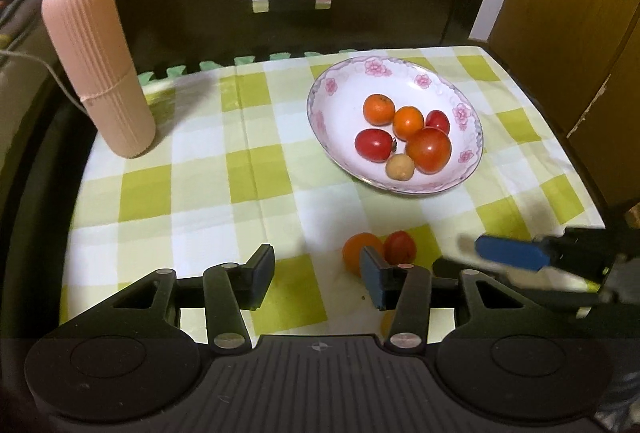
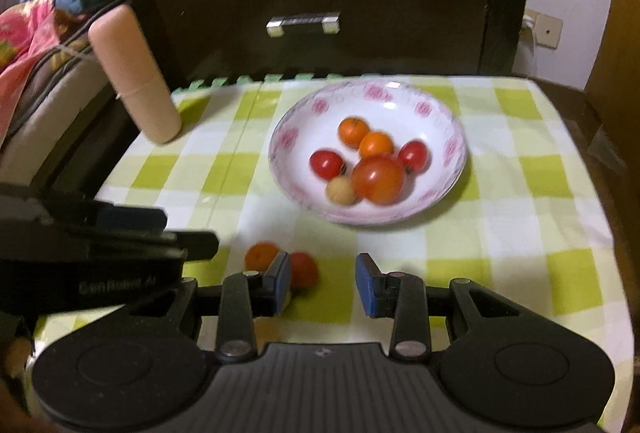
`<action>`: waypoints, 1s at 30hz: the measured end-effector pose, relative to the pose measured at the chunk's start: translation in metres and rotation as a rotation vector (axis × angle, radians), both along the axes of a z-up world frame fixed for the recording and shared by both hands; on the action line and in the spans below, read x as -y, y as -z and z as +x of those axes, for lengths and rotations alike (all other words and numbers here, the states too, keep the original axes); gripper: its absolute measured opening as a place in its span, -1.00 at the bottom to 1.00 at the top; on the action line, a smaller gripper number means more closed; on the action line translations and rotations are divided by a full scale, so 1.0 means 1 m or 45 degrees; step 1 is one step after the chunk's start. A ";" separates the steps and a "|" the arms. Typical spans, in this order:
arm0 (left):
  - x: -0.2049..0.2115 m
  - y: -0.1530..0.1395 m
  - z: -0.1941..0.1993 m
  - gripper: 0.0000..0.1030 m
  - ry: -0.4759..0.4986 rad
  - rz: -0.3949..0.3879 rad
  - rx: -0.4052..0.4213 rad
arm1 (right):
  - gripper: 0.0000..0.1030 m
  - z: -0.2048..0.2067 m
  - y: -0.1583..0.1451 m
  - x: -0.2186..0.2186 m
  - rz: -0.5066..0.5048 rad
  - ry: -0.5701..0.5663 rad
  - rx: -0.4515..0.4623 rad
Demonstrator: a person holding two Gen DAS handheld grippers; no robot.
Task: Organize fruits
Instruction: 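Withdraw both open grippers from the bowl toward the remaining fruits, then lower the right gripper onto a small brown round fruit and close it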
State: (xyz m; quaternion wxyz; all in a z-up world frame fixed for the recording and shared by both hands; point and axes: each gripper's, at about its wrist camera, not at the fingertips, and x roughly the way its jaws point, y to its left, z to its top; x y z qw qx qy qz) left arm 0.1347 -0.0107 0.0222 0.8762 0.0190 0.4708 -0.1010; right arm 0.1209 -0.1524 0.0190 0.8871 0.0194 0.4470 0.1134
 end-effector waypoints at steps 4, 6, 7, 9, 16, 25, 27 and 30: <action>-0.004 0.002 0.000 0.11 -0.013 0.004 -0.014 | -0.36 -0.007 0.007 -0.008 -0.006 -0.029 -0.028; -0.005 0.005 0.000 0.11 -0.014 0.005 -0.027 | -0.36 -0.008 0.011 -0.012 -0.007 -0.040 -0.046; -0.005 0.006 0.000 0.11 -0.013 0.009 -0.034 | -0.36 -0.009 0.013 -0.013 -0.011 -0.047 -0.052; -0.004 0.010 -0.001 0.11 -0.006 0.019 -0.047 | -0.36 -0.010 0.017 -0.017 -0.015 -0.062 -0.067; -0.008 0.020 -0.005 0.14 -0.013 0.060 -0.093 | -0.36 -0.006 0.027 -0.023 -0.031 -0.064 -0.121; -0.024 0.023 -0.015 0.21 -0.083 0.040 -0.122 | -0.36 -0.006 0.031 -0.030 -0.024 -0.080 -0.144; -0.026 0.023 -0.016 0.21 -0.088 0.035 -0.126 | -0.36 -0.005 0.031 -0.034 -0.029 -0.091 -0.147; -0.027 0.023 -0.016 0.21 -0.089 0.030 -0.124 | -0.36 -0.003 0.036 -0.038 -0.030 -0.098 -0.173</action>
